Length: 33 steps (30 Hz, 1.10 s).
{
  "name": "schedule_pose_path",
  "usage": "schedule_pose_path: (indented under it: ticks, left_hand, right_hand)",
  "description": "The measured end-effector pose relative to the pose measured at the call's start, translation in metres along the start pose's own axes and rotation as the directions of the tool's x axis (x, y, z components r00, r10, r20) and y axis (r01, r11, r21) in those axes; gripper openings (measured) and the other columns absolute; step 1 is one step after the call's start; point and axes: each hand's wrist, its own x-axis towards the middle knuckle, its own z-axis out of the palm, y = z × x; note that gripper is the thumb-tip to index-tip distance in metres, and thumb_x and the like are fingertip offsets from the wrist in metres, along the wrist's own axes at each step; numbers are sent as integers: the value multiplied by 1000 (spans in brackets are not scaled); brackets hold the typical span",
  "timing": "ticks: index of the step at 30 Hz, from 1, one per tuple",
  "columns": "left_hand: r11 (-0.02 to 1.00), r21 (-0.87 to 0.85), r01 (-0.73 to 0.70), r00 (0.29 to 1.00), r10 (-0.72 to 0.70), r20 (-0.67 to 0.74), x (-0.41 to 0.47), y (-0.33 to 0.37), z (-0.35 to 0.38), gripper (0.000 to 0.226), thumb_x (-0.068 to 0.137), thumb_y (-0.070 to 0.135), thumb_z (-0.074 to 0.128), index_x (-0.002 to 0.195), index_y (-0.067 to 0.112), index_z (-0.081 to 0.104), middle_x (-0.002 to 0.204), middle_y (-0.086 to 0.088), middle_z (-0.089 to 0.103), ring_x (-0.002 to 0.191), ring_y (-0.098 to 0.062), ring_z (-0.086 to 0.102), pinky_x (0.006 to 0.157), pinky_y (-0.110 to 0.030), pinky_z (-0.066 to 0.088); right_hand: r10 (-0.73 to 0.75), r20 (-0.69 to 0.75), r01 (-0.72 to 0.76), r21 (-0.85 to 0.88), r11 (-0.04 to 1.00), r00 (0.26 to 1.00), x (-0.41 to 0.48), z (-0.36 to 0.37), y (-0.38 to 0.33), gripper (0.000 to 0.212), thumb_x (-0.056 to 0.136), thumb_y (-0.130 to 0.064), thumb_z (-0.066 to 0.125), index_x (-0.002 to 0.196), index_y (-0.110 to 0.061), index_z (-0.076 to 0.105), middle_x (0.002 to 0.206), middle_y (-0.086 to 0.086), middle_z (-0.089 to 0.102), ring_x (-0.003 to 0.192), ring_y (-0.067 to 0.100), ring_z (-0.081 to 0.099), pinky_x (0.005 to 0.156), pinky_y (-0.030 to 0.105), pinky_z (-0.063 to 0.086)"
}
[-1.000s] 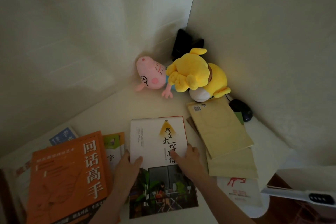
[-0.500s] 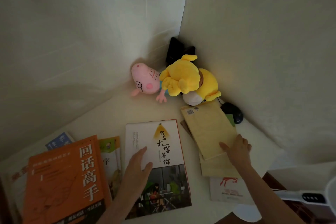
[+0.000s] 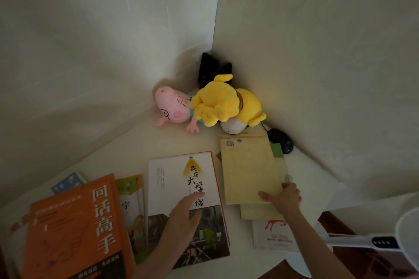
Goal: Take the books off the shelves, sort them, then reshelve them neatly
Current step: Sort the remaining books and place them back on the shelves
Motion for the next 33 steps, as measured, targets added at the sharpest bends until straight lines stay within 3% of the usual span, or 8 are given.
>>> schedule_pose_path:
  ticks: [12, 16, 20, 23, 25, 28, 30, 33]
  left_hand:
    - [956, 133, -261, 955, 236, 181, 31, 14, 16, 97, 85, -1, 60, 128, 65, 3, 152, 25, 1, 142, -1, 8, 90, 3, 29]
    - [942, -87, -324, 940, 331, 83, 36, 29, 3, 104, 74, 22, 79, 135, 66, 7, 154, 30, 3, 143, 4, 5, 116, -31, 18]
    - [896, -286, -340, 940, 316, -129, 44, 58, -21, 64, 63, 49, 79, 121, 47, 49, 122, 34, 53, 117, 16, 43, 93, -10, 35]
    - [859, -394, -325, 944, 272, -186, 36, 73, -28, 48, 62, 52, 67, 105, 32, 59, 101, 28, 66, 97, 6, 60, 75, -8, 46]
    - [839, -434, -328, 933, 216, -287, 28, 82, -31, 34, 70, 47, 65, 99, 31, 59, 93, 23, 69, 83, 2, 65, 66, -13, 51]
    - [874, -420, -243, 926, 80, -369, 23, 82, -42, 19, 85, 50, 58, 92, 32, 57, 82, 11, 70, 69, 0, 66, 54, -14, 51]
    - [866, -493, -81, 939, -100, -330, 27, 64, -46, 10, 91, 43, 56, 91, 33, 57, 82, 9, 69, 67, -3, 67, 52, -18, 51]
    - [879, -453, 152, 931, -281, -232, 31, 20, -41, 22, 92, 42, 54, 99, 22, 59, 87, 3, 68, 73, -13, 67, 59, -31, 55]
  right_hand:
    - [-280, 334, -120, 807, 578, 900, -58, -64, -19, 11, 93, -6, 52, 95, 5, 53, 63, 20, 61, 45, 22, 61, 43, 26, 51]
    - [-323, 472, -347, 860, 375, 820, -92, -104, -46, 9, 86, -7, 57, 83, 1, 56, 59, 15, 60, 37, 11, 55, 37, 18, 47]
    - [-404, 568, -488, 823, 290, 718, -117, -119, -57, 66, 30, 7, 94, 88, 8, 63, 61, 21, 62, 41, 16, 62, 37, 23, 52]
    - [-467, 567, -517, 821, 245, 679, -122, -120, -63, 72, 27, 4, 96, 91, 7, 63, 62, 21, 64, 42, 17, 64, 36, 25, 51]
    - [-468, 569, -490, 822, 291, 676, -114, -120, -65, 40, 59, -25, 88, 79, 4, 69, 63, 17, 67, 43, 18, 64, 36, 27, 52]
    - [-325, 383, -147, 811, 566, 865, -81, -106, -47, 48, 90, -45, 50, 90, 0, 66, 78, 18, 72, 59, 24, 69, 51, 32, 55]
    - [-222, 132, 114, 553, 825, 966, -52, -81, -23, 40, 94, -39, 54, 109, -3, 58, 104, 18, 70, 80, 22, 69, 68, 32, 54]
    - [-97, 64, 98, -16, 995, 993, -8, -38, 16, 69, 86, -54, 61, 134, -7, 42, 131, 15, 53, 116, 29, 52, 99, 40, 40]
